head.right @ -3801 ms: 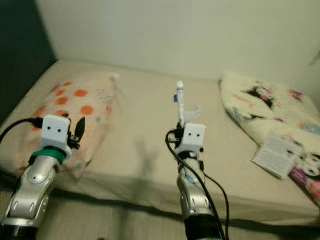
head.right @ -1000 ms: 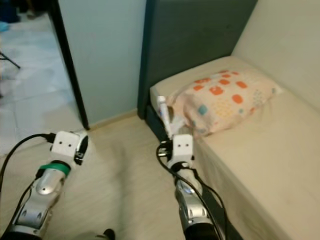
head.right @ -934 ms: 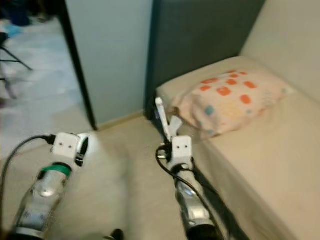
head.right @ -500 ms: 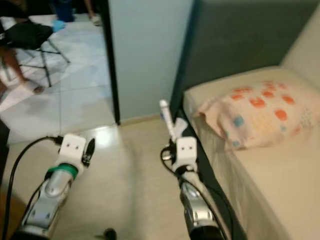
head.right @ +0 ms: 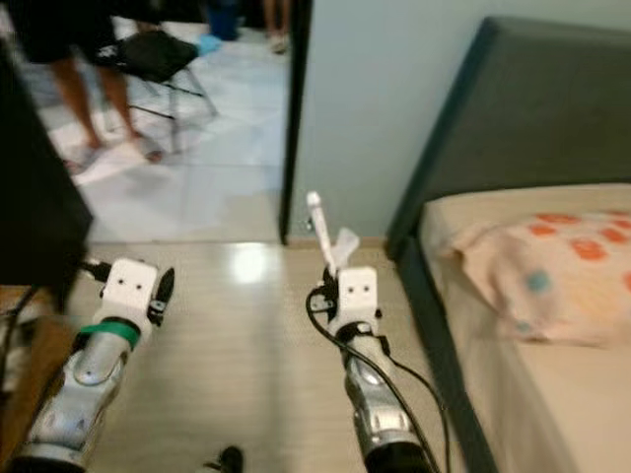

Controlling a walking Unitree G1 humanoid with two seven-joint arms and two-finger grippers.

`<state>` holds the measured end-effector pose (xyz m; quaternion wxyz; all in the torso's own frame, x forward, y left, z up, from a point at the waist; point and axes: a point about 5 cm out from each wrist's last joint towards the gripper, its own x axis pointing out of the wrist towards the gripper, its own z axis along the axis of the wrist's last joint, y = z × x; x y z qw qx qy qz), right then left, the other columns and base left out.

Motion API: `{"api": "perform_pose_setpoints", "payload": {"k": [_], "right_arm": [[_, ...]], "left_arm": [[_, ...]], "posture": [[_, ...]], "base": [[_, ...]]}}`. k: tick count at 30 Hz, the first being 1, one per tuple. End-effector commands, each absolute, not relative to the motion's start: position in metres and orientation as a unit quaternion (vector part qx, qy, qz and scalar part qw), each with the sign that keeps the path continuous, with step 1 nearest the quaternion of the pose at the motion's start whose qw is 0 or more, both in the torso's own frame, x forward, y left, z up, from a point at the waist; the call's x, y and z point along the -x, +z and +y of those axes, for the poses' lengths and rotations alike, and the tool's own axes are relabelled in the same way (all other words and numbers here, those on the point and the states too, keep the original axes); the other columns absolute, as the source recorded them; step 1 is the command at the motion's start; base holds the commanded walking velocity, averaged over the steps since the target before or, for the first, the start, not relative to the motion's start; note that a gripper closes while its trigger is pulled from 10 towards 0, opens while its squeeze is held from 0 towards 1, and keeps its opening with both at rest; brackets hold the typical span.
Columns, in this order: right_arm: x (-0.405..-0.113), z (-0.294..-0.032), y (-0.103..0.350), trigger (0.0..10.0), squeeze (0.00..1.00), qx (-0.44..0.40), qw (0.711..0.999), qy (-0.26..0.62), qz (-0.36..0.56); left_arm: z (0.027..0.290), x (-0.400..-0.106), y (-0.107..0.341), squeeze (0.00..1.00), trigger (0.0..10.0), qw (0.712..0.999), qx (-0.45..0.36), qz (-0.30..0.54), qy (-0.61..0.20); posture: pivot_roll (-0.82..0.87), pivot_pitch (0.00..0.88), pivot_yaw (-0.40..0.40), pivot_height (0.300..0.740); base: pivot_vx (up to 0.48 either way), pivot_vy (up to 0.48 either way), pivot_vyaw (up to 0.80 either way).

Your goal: Clean up the room

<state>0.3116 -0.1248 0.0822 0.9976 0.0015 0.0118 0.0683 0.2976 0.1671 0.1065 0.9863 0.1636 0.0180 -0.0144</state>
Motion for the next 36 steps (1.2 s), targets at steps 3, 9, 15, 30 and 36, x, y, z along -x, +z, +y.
{"api": "perform_pose_setpoints", "payload": {"k": [3,9,15,30,36], "right_arm": [[-0.3102,-0.1285,0.0783,10.0,0.0,0.0,0.998,0.063,0.021],[-0.3091,-0.1279,0.0774,10.0,0.0,-0.001,0.998,0.063,0.022],[-0.3084,-0.1277,0.0768,10.0,0.0,-0.001,0.998,0.064,0.023],[-0.3092,-0.1298,0.0768,10.0,0.0,0.003,0.998,0.064,0.024],[-0.3081,-0.1293,0.0761,10.0,0.0,0.003,0.998,0.063,0.025]], "left_arm": [[0.1652,-0.2952,0.1003,0.0,10.0,0.986,-0.164,0.028,-0.018],[0.1652,-0.2948,0.0998,0.0,10.0,0.986,-0.164,0.029,-0.017],[0.1654,-0.2949,0.0995,0.0,10.0,0.986,-0.165,0.029,-0.018],[0.1635,-0.2951,0.0966,0.0,10.0,0.986,-0.164,0.033,-0.019],[0.164,-0.2951,0.0963,0.0,10.0,0.986,-0.165,0.033,-0.02]], "posture": [[0.11,0.015,-0.046,0.74],[0.11,0.017,-0.045,0.74],[0.11,0.016,-0.044,0.74],[0.11,0.019,-0.048,0.74],[0.11,0.021,-0.042,0.74]], "base": [[0.0,0.0,0.74],[0.0,0.0,0.74],[0.0,0.0,0.74],[0.0,0.0,0.74],[0.0,0.0,0.74]]}}
